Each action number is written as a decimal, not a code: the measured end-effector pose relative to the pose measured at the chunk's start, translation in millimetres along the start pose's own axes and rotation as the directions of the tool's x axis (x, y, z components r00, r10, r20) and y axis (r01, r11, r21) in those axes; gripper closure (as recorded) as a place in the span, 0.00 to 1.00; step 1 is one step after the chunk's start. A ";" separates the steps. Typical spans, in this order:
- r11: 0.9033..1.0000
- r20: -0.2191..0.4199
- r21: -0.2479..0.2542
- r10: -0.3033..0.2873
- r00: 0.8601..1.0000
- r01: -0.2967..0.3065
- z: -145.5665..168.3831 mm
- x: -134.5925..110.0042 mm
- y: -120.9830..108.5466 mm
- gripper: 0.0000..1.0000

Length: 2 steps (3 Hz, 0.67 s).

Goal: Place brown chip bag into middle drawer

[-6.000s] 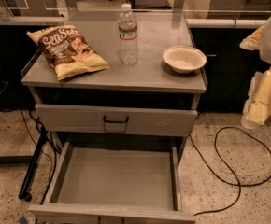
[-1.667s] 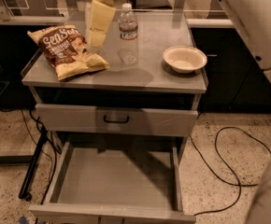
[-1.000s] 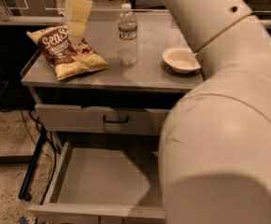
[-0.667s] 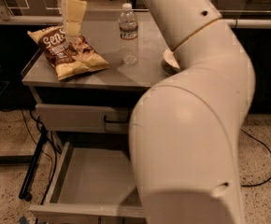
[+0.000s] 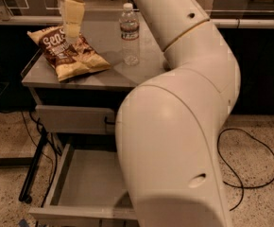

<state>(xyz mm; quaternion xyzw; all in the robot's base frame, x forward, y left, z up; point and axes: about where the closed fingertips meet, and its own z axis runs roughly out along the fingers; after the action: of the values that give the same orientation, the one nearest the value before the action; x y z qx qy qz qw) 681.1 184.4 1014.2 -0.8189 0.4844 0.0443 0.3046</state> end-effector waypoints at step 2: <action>0.996 -0.097 -0.086 0.002 0.995 -0.011 48.2 40.9 -4.8 0.00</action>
Offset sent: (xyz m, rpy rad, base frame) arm 0.0611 -0.0253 -0.0565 -0.2271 0.1074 -0.0130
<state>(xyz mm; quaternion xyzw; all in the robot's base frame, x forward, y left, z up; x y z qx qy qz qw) 717.3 180.8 962.3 -0.8309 0.4989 0.0265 0.2450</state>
